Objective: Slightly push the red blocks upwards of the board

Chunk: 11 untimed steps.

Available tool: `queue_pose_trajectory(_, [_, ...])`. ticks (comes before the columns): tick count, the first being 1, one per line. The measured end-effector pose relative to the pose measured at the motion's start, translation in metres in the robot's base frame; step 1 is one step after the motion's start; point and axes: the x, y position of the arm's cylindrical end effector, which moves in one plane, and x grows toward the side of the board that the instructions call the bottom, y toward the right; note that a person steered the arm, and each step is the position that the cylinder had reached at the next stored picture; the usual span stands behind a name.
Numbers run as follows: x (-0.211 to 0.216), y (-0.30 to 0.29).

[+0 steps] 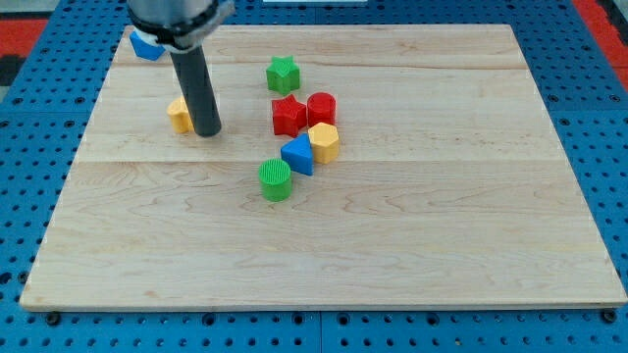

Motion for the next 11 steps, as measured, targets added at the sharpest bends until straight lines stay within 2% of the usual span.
queue_pose_trajectory(1, [-0.015, 0.127])
queue_pose_trajectory(2, [-0.008, 0.187])
queue_pose_trajectory(3, [-0.008, 0.173])
queue_pose_trajectory(4, [0.051, 0.184])
queue_pose_trajectory(5, [0.074, 0.214])
queue_pose_trajectory(7, [0.007, 0.220])
queue_pose_trajectory(10, [0.005, 0.214])
queue_pose_trajectory(11, [0.053, 0.214])
